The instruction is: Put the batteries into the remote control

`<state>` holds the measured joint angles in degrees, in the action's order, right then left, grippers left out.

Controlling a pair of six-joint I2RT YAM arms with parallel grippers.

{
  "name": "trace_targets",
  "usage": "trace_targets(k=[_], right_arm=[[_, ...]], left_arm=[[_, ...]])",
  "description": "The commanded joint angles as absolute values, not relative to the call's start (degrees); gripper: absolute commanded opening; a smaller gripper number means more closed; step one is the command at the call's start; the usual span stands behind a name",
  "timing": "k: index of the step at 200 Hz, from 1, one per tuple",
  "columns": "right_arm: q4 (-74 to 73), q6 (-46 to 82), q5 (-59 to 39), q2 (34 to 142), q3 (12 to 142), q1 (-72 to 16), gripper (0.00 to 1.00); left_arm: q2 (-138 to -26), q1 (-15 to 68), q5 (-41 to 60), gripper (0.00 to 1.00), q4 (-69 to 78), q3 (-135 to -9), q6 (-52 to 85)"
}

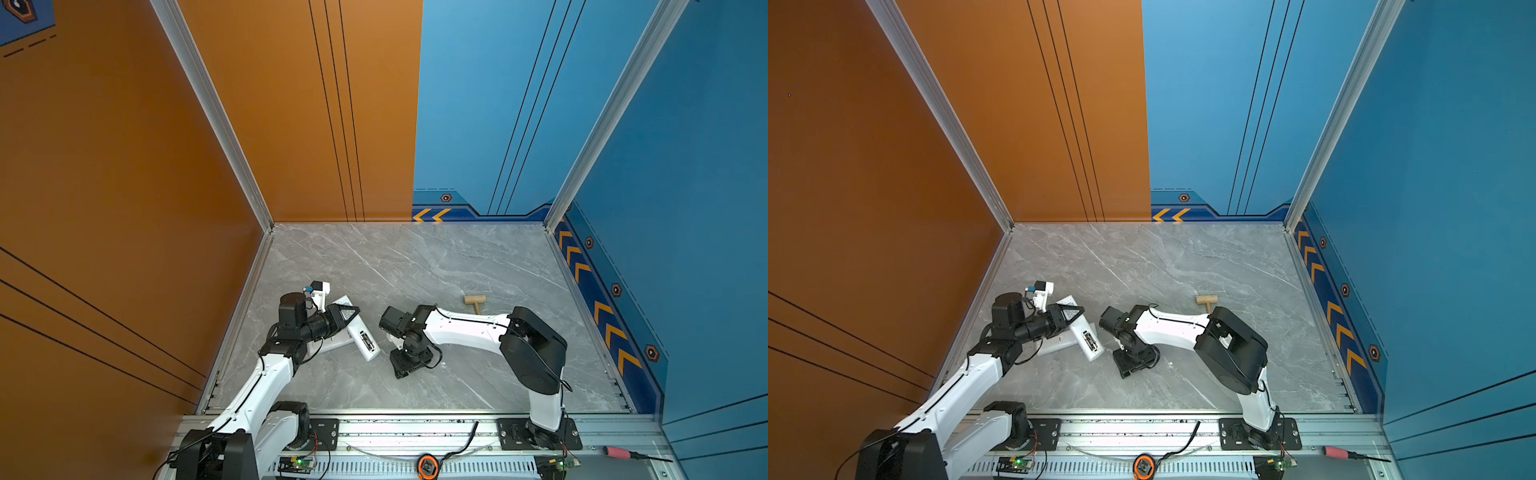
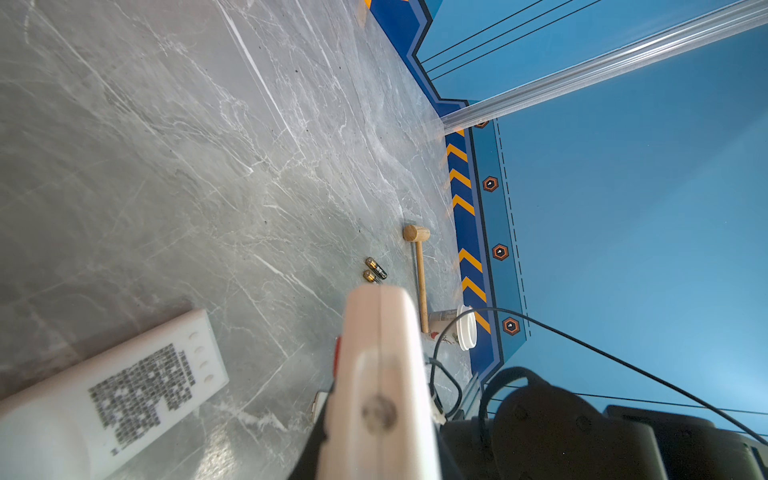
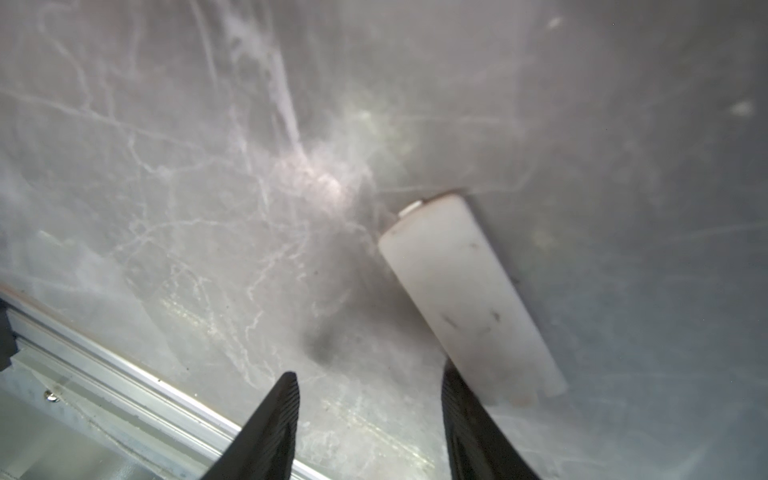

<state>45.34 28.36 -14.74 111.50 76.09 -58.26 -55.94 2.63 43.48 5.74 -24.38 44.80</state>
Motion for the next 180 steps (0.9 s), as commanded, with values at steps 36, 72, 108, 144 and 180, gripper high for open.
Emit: trace_targets(k=[36, 72, 108, 144, 180], right_arm=[[44.7, 26.2, -11.8, 116.1, 81.2, -54.4, 0.54], [46.3, 24.5, -10.9, 118.5, 85.0, -52.2, 0.54], [48.1, 22.8, -10.2, 122.2, 89.1, -51.2, 0.54], [50.5, 21.9, -8.7, 125.2, 93.6, -51.1, 0.54], [52.8, 20.8, -7.6, 127.9, 97.9, -51.3, 0.53]], left_arm=[[-56.1, 1.6, 43.6, 0.00, 6.4, -23.8, 44.4], [-56.2, 1.4, 43.5, 0.00, 6.4, -23.9, 44.3], [-56.3, 1.3, 43.5, 0.00, 6.3, -23.8, 44.2], [-56.3, 1.3, 43.5, 0.00, 6.2, -23.9, 44.2], [-56.1, 1.2, 43.5, 0.00, 6.2, -24.0, 44.2]])
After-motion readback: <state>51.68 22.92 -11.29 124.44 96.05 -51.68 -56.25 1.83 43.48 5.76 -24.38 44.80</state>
